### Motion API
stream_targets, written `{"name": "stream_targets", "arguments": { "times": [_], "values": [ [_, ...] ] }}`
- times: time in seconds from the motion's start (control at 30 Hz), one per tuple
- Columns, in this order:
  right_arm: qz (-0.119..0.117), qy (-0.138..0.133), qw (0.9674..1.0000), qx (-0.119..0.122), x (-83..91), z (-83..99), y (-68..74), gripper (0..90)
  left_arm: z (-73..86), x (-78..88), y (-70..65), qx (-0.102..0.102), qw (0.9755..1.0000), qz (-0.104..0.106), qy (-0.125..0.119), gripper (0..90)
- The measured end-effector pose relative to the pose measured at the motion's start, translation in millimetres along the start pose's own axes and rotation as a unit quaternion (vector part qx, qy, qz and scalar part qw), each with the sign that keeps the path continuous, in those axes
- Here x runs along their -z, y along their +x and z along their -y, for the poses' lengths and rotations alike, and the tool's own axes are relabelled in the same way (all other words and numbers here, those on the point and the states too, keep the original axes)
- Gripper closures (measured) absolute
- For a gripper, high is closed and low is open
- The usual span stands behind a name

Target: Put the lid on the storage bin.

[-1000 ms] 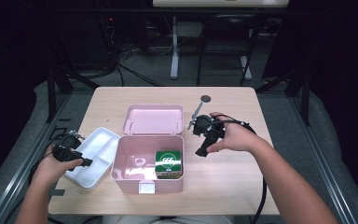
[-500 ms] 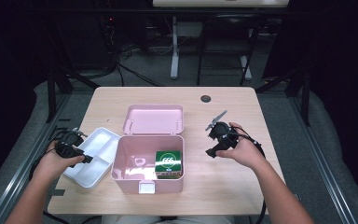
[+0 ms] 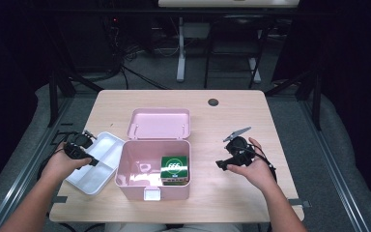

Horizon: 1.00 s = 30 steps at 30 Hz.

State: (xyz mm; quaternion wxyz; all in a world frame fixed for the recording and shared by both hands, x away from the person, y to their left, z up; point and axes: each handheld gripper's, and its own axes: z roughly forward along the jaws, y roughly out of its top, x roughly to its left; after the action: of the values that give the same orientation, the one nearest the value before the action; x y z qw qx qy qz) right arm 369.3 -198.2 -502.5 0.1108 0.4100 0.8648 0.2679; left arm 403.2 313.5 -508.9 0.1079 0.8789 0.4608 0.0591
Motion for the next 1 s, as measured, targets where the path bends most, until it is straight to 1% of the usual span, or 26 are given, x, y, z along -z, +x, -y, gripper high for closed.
{"name": "stream_targets", "arguments": {
  "times": [0.1, 0.13, 0.23, 0.3, 0.33, 0.37, 0.43, 0.5, 0.6, 0.63, 0.7, 0.8, 0.93, 1.0],
  "values": [
    [0.001, -0.016, 0.9999, -0.004, 0.3, 4.2, -2.8, 27.6, -6.5, -6.6, 1.9, 0.000, 0.9998, 0.002, 0.019, 71.5],
    [0.001, -0.022, 0.9998, -0.005, 0.2, 5.4, -3.9, 27.6, -8.8, -8.6, 2.7, 0.001, 0.9996, 0.002, 0.028, 72.9],
    [0.004, -0.027, 0.9995, -0.014, 1.6, 8.6, -6.7, 27.6, -13.5, -15.1, 4.4, 0.000, 0.9989, -0.004, 0.046, 75.4],
    [0.007, -0.030, 0.9994, -0.018, 3.1, 10.5, -8.9, 27.6, -15.3, -19.1, 5.3, 0.000, 0.9983, -0.012, 0.057, 76.3],
    [0.002, -0.032, 0.9992, -0.025, 4.1, 11.3, -9.1, 27.6, -15.9, -21.1, 6.1, 0.000, 0.9981, -0.012, 0.061, 77.3],
    [-0.002, -0.034, 0.9990, -0.028, 4.9, 12.0, -9.8, 27.6, -16.3, -22.9, 7.0, 0.001, 0.9979, -0.006, 0.065, 78.0],
    [-0.009, -0.037, 0.9987, -0.033, 6.1, 12.8, -10.8, 27.6, -16.3, -27.3, 8.1, 0.006, 0.9976, 0.003, 0.069, 80.1],
    [-0.009, -0.042, 0.9985, -0.033, 6.5, 13.3, -12.0, 27.6, -16.6, -31.7, 8.6, 0.006, 0.9973, 0.000, 0.073, 81.7],
    [-0.016, -0.045, 0.9980, -0.042, 6.0, 13.7, -12.4, 27.6, -18.1, -37.0, 8.9, 0.008, 0.9966, 0.004, 0.082, 84.4],
    [-0.018, -0.048, 0.9978, -0.041, 5.5, 13.9, -13.2, 27.6, -18.9, -38.2, 8.7, 0.010, 0.9962, 0.007, 0.086, 86.1],
    [-0.018, -0.048, 0.9978, -0.042, 4.9, 14.3, -13.8, 27.6, -20.8, -39.1, 8.7, 0.009, 0.9957, 0.006, 0.092, 87.2],
    [-0.020, -0.046, 0.9976, -0.048, 3.8, 15.2, -14.0, 27.6, -22.9, -39.3, 8.8, 0.011, 0.9955, 0.005, 0.094, 88.6],
    [-0.022, -0.046, 0.9974, -0.050, 3.5, 16.2, -15.4, 27.6, -25.5, -38.7, 7.7, 0.009, 0.9947, 0.004, 0.102, 89.1],
    [-0.023, -0.048, 0.9970, -0.055, 3.7, 16.7, -16.0, 27.6, -26.5, -37.2, 7.2, 0.009, 0.9945, 0.004, 0.105, 89.1]
  ]
}}
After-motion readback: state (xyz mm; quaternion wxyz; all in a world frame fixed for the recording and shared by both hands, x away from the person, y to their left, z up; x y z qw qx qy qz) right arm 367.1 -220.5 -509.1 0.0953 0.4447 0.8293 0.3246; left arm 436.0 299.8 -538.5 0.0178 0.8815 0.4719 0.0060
